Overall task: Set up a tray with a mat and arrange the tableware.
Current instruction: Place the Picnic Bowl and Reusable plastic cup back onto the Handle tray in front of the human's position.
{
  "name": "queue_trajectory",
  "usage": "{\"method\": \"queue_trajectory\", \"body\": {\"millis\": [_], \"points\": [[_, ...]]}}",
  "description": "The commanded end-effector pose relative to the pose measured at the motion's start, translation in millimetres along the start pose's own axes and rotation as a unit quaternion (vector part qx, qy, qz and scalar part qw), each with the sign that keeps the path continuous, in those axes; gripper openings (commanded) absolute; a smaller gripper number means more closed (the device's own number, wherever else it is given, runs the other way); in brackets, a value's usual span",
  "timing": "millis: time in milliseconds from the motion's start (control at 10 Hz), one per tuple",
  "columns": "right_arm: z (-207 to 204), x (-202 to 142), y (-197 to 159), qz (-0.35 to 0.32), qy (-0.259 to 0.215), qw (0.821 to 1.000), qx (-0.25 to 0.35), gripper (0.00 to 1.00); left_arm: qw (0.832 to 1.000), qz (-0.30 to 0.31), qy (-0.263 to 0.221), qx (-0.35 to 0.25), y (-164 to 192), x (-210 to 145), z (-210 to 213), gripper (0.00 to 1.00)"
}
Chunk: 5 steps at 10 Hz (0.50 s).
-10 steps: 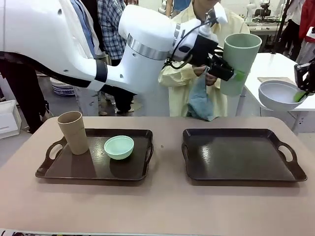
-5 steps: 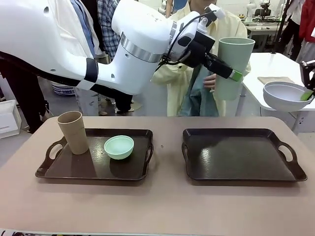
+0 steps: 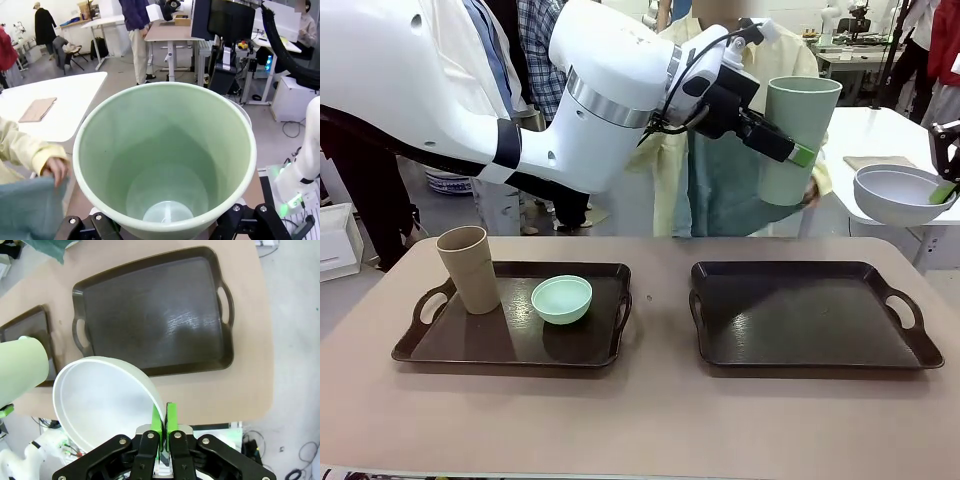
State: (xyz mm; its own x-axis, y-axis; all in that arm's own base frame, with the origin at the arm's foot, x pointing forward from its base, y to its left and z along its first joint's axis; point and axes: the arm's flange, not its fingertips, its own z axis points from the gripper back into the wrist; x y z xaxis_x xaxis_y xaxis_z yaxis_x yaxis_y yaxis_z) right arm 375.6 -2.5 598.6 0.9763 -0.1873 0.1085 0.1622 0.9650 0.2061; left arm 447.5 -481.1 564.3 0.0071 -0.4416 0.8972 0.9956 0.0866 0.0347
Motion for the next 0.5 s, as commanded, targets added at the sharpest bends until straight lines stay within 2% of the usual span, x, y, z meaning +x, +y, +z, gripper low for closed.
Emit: {"method": "queue_trajectory", "body": {"millis": [0,400], "points": [[-0.9,-1.7,0.9,0.004,-0.003,1.0,0.001,0.0,1.0,-0.007,-0.012,-0.004,1.4,2.3,0.8,0.0],[-0.9,-1.7,0.9,0.004,-0.003,1.0,0.001,0.0,1.0,-0.007,-0.012,-0.004,1.4,2.3,0.8,0.0]]}}
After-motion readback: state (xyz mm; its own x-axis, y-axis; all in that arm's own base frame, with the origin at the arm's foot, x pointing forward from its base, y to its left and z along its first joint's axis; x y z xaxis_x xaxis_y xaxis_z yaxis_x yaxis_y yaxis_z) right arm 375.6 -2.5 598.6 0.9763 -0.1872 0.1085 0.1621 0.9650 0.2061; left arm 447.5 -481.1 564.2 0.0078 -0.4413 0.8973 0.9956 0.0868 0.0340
